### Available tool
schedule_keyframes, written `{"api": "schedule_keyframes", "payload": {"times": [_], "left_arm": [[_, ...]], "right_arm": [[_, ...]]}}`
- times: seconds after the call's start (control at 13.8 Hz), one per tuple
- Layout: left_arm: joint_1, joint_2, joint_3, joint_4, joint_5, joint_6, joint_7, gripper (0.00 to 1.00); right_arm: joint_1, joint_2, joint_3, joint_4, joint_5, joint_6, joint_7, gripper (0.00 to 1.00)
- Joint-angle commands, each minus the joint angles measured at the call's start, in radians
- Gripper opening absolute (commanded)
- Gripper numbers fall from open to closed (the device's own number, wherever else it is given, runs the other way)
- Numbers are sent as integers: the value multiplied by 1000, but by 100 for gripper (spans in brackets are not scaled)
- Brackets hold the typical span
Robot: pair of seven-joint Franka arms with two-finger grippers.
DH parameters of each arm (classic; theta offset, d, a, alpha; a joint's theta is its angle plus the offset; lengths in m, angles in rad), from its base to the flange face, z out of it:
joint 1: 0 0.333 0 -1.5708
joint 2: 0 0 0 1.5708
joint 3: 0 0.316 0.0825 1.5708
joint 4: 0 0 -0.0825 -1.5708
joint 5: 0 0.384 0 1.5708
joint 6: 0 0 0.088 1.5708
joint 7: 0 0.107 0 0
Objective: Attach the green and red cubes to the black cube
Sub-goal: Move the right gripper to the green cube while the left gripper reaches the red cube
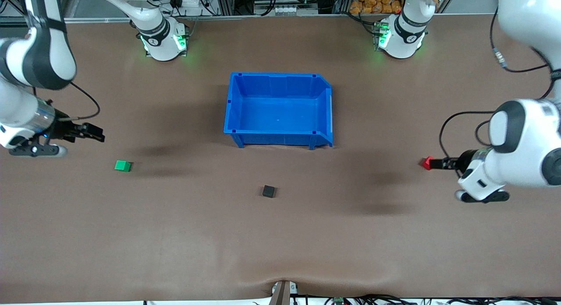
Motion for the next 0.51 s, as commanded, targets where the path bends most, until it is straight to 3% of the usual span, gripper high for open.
{"api": "schedule_keyframes", "payload": {"times": [0.0,0.14,0.43], "left_arm": [[8,-5,2,-15,-12,15,-2,100],[17,-7,2,-69,-10,67,-2,100],[17,-68,2,-267,2,253,19,100]], "right_arm": [[-51,122,11,17,3,131,-104,100],[-65,177,11,17,3,206,-137,100],[-43,278,14,23,5,291,-126,100]]}}
